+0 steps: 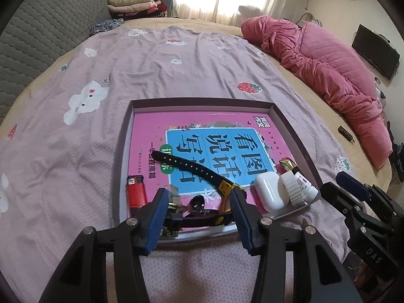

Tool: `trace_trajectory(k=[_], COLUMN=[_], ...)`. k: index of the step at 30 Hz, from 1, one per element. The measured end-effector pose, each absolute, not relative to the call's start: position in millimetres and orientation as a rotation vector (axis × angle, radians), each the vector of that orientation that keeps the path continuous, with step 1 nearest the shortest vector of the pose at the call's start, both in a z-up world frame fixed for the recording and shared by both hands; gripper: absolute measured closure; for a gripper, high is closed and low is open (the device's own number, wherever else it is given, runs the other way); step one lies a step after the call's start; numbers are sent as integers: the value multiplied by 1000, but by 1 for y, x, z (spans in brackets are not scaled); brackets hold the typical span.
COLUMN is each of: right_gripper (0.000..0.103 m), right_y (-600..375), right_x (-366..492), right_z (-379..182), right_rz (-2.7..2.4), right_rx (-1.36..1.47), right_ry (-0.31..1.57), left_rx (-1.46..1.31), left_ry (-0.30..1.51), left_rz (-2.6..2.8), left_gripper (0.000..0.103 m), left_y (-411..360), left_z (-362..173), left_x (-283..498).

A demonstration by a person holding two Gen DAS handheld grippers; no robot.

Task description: Organize rigid objects

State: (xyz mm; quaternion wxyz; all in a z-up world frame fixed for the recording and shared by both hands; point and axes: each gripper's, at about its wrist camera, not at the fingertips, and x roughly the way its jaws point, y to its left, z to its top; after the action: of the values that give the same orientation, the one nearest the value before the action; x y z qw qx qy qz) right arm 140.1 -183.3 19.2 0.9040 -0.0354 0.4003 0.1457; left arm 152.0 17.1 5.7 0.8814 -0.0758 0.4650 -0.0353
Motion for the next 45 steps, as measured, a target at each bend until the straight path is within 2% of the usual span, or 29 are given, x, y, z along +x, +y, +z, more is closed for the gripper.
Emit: trace_trajectory(k=[5, 9, 22, 24, 45], right_gripper=[47, 42, 39, 29, 28], right_y=[-181, -179, -172, -169, -173], right_x=[131, 123, 92, 86, 52], right_z=[27, 33, 43, 43, 25], right_rz=[308, 314, 327, 332, 314], right_rx=[-74, -86, -113, -118, -127], right_ry=[810, 796, 757, 753, 781], left_rx=[-157, -136, -131, -132, -120], left_ry=[942, 924, 897, 897, 901], left_rz=[-48, -21, 32, 32, 62], left_gripper=[46, 45, 44, 43, 43], left_y=[21, 21, 18, 18, 9], left_z=[14, 21, 33, 33, 24], left_x=[143, 135, 104, 98, 61])
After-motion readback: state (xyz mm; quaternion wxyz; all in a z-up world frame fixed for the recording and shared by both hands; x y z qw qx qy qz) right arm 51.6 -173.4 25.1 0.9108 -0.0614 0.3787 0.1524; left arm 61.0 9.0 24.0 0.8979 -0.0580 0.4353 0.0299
